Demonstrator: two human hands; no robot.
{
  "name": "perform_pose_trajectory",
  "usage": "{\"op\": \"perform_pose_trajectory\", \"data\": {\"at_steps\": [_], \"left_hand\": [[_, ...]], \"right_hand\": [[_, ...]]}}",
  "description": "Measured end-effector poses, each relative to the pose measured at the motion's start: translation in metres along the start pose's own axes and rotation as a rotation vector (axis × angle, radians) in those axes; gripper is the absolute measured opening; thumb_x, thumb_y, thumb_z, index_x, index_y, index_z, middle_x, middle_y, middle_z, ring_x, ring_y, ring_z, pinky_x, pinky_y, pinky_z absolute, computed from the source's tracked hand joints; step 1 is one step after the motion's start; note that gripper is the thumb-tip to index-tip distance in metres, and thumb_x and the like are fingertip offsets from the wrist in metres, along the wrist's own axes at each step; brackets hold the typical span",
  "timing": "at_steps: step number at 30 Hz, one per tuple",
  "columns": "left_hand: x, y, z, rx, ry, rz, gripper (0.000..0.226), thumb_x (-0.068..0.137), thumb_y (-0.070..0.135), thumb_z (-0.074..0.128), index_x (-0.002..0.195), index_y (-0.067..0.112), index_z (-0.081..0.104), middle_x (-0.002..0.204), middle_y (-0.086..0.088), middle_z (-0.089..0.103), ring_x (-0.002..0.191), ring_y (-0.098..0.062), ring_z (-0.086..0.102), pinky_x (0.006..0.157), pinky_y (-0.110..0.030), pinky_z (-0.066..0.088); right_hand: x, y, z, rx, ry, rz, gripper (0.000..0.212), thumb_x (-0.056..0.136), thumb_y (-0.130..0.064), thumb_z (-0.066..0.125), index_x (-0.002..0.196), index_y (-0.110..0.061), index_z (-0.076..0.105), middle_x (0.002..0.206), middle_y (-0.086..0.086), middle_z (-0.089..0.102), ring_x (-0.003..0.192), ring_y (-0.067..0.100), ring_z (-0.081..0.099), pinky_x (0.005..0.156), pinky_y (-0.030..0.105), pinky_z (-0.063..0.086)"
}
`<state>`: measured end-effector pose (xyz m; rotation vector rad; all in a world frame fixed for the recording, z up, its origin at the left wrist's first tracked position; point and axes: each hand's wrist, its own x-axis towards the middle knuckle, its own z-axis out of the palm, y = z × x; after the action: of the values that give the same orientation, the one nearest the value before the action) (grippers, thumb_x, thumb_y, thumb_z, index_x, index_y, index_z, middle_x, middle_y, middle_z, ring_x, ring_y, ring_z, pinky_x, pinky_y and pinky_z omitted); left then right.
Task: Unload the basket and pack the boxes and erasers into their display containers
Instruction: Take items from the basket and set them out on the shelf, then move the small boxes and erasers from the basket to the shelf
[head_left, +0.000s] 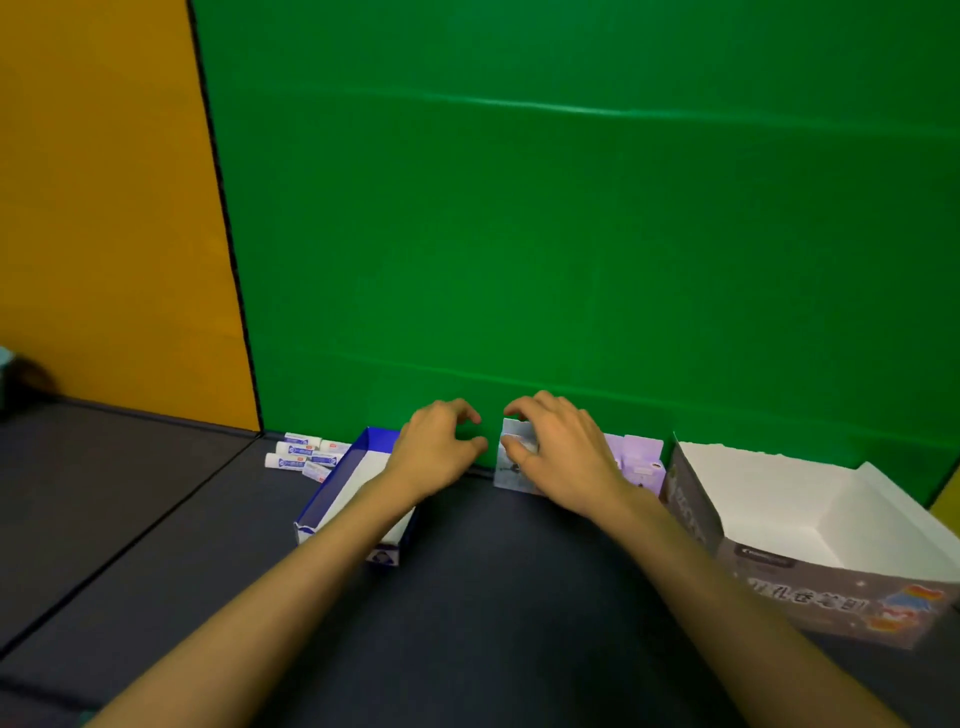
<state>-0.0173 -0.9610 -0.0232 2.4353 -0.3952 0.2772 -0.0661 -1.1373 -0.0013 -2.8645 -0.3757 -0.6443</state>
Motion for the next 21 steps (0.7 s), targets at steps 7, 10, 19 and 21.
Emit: {"op": "perform_pose_trajectory", "data": {"at_steps": [7, 10, 19, 21], "left_hand": [[-0.064, -0.037, -0.094, 0.482, 0.126, -0.012, 0.049, 0.092, 0.051, 0.054, 0.135, 0.027, 0.056, 0.128, -0.003, 0.064, 0.119, -0.028, 0.056, 0.092, -0.039, 0.047], [-0.095, -0.067, -0.128, 0.558, 0.131, -0.100, 0.052, 0.094, 0.052, 0.051, 0.139, 0.028, 0.052, 0.135, -0.002, 0.059, 0.122, -0.027, 0.054, 0.096, -0.040, 0.045], [-0.185, -0.155, -0.229, 0.626, 0.207, -0.304, 0.058, 0.094, 0.058, 0.047, 0.147, 0.034, 0.038, 0.148, 0.001, 0.047, 0.130, -0.024, 0.046, 0.100, -0.043, 0.043], [-0.204, -0.175, -0.252, 0.623, 0.225, -0.342, 0.060, 0.095, 0.058, 0.047, 0.149, 0.034, 0.036, 0.149, 0.001, 0.045, 0.131, -0.024, 0.045, 0.101, -0.044, 0.043]], "right_hand": [[0.024, -0.072, 0.020, 0.138, -0.026, -0.170, 0.038, 0.096, -0.041, 0.055, 0.131, -0.025, 0.055, 0.127, 0.000, 0.059, 0.117, 0.024, 0.055, 0.096, 0.039, 0.043], [0.033, -0.120, 0.029, 0.198, -0.045, -0.266, 0.039, 0.097, -0.041, 0.054, 0.132, -0.025, 0.055, 0.127, -0.001, 0.059, 0.117, 0.023, 0.055, 0.096, 0.039, 0.044], [0.053, -0.274, 0.049, 0.296, -0.061, -0.476, 0.036, 0.098, -0.041, 0.053, 0.130, -0.025, 0.055, 0.124, 0.000, 0.057, 0.113, 0.023, 0.055, 0.091, 0.039, 0.045], [0.056, -0.307, 0.053, 0.308, -0.067, -0.486, 0.037, 0.099, -0.041, 0.054, 0.132, -0.025, 0.054, 0.125, -0.001, 0.056, 0.115, 0.021, 0.055, 0.093, 0.038, 0.045]]}}
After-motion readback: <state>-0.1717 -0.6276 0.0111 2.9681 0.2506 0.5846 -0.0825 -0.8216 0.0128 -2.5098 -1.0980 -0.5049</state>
